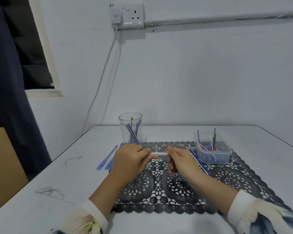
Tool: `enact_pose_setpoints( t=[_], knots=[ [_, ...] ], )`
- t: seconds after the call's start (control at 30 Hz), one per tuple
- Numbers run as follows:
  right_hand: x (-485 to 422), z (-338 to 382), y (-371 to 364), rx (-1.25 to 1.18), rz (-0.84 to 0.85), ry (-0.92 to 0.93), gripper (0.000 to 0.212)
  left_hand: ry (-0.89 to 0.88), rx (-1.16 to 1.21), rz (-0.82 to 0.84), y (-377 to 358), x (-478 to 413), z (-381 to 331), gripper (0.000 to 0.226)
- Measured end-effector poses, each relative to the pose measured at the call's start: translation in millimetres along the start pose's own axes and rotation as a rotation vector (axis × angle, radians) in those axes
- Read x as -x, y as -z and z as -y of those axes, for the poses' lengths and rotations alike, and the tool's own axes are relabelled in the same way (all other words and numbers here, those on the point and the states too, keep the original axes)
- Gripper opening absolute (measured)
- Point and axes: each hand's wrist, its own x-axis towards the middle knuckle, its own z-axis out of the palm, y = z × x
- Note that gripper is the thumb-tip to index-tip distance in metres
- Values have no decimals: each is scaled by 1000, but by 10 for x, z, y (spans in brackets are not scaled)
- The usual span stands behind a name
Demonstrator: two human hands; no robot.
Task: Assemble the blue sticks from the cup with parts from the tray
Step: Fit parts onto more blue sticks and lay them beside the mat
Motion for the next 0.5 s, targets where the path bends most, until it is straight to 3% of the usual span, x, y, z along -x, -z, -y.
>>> enact_pose_setpoints(
  t=[0.1, 0.17, 0.33, 0.5],
  knots=[
    [30, -107, -29, 310, -68, 222, 30, 168, 38, 0, 36, -15, 16, 40],
    [38, -160, -41, 648, 37, 321, 30, 351, 117, -59, 40, -14, 61, 34],
    [9, -305, -75, 1063, 248, 289, 68, 670, 304, -222, 75, -25, 169, 45],
    [-28, -333, -100, 1239, 341, 222, 68, 905, 190, -294, 89, 92, 404, 37]
  ],
)
